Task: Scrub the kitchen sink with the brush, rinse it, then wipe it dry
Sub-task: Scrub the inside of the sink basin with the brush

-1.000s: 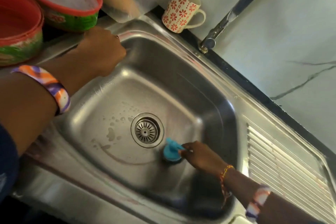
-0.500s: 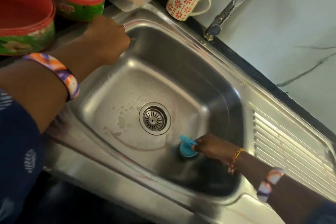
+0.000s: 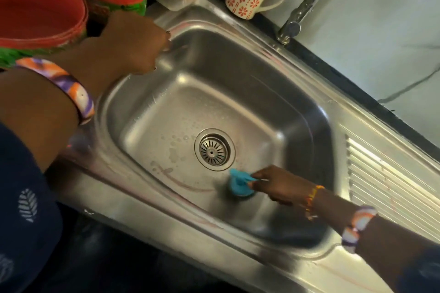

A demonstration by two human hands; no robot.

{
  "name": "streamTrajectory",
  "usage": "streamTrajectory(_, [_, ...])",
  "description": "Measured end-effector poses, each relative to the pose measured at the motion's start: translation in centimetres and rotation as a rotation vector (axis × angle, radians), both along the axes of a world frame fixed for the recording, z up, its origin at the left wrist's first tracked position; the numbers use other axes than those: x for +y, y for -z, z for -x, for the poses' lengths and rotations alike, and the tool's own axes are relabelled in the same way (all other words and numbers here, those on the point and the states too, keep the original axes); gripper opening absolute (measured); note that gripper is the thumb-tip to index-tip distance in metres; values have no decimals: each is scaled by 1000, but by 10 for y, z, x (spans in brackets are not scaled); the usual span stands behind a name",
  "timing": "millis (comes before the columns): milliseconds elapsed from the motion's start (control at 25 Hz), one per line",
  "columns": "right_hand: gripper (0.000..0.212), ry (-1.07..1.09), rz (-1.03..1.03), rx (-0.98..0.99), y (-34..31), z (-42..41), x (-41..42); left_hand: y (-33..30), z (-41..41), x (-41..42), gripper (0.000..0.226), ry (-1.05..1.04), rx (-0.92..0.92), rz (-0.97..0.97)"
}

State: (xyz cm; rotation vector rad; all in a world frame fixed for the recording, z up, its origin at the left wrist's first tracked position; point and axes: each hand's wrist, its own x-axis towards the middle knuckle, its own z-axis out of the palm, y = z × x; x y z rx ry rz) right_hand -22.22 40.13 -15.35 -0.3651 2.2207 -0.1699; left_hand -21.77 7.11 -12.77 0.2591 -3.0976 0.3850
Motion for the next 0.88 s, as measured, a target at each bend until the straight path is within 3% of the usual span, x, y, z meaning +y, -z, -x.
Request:
streamTrajectory(80, [25,-62,146,-40,17,-4,-31,0,1,-1,45,7,11,-17])
streamTrajectory(200, [32,-264,32,94,11,9,-18,-3,3,-1,49,-5,10,-7])
streamTrajectory(360, [29,-135,-66,63,-5,13,36,-2,1,-2,47,12,-5,-5])
streamTrajectory(520, [30,-250,178,-56,22,-7,-59,-1,1,1,47,15,-2,-23])
streamTrajectory(640, [27,-310,148,-21,17,1,-64,-4,0,4,46,11,36,-32])
streamTrajectory(800, [25,-136,-4,-64,1,2,0,-2,-13,7,39,-14,66,-125])
streamTrajectory(880, [23,34,89,-126,-2,-5,-5,-11,-23,10,35,-15,44,-174])
